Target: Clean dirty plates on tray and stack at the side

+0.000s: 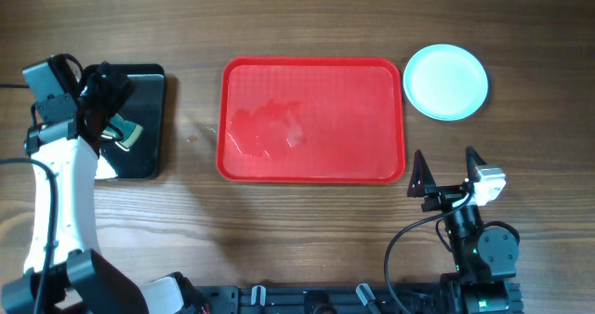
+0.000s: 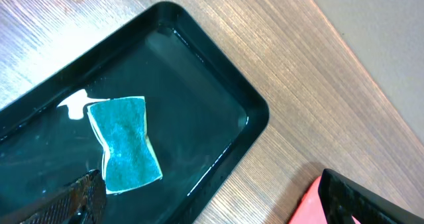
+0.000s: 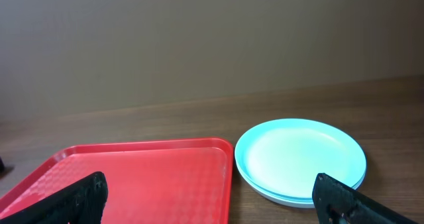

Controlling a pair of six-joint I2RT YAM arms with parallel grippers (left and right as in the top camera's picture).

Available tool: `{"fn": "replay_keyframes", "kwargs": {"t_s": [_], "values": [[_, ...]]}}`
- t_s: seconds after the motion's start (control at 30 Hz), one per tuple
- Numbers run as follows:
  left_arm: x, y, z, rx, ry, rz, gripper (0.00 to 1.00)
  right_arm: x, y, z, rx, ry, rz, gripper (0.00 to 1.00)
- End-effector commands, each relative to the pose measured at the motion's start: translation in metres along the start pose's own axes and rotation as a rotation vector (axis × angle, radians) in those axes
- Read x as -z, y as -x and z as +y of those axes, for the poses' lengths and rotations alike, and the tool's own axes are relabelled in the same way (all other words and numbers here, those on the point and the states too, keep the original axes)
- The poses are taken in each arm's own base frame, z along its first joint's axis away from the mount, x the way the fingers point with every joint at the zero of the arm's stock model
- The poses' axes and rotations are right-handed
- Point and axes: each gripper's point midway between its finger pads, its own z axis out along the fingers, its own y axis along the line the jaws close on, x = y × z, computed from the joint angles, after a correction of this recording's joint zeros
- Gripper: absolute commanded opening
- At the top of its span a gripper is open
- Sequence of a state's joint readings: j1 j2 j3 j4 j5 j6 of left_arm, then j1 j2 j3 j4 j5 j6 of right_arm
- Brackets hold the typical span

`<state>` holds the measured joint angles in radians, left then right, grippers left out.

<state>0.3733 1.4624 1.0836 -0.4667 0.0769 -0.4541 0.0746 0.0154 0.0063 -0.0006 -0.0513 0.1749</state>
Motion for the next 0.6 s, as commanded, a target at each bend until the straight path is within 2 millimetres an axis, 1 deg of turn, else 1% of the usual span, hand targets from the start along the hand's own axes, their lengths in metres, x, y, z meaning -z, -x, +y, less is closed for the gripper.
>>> {"fn": "replay_keyframes", "kwargs": {"t_s": [0.0, 0.07, 0.1, 0.13, 0.17, 0.2, 0.27, 0.33, 0.43, 0.57], "values": [[0.016, -0.018, -0.014, -0.044, -0.048, 0.012, 1.00, 0.000, 0.002, -0.003, -0.009, -0.016, -0.010, 1.00], [0.023, -0.038, -0.037, -0.192, -0.160, -0.004, 1.00, 0.000, 0.002, -0.003, -0.009, -0.016, -0.010, 1.00], [0.026, -0.044, -0.046, -0.244, -0.208, -0.023, 1.00, 0.000, 0.002, -0.003, -0.009, -0.016, -0.010, 1.00], [0.036, -0.063, -0.072, -0.412, -0.353, -0.106, 1.00, 0.000, 0.002, -0.003, -0.009, -0.016, -0.010, 1.00], [0.047, -0.077, -0.083, -0.513, -0.432, -0.174, 1.00, 0.000, 0.002, -0.003, -0.009, -0.016, -0.010, 1.00], [0.055, -0.088, -0.083, -0.574, -0.468, -0.225, 1.00, 0.000, 0.002, -0.003, -0.009, -0.016, -0.010, 1.00], [0.065, -0.105, -0.076, -0.631, -0.500, -0.288, 1.00, 0.000, 0.002, -0.003, -0.009, -0.016, -0.010, 1.00], [0.072, -0.123, -0.058, -0.635, -0.514, -0.338, 1.00, 0.000, 0.002, -0.003, -0.009, -0.016, -0.010, 1.00], [0.083, -0.138, -0.041, -0.631, -0.527, -0.404, 1.00, 0.000, 0.002, -0.003, -0.009, -0.016, -0.010, 1.00], [0.099, -0.141, -0.033, -0.629, -0.553, -0.503, 1.00, 0.000, 0.002, -0.003, -0.009, -0.016, -0.010, 1.00]]}}
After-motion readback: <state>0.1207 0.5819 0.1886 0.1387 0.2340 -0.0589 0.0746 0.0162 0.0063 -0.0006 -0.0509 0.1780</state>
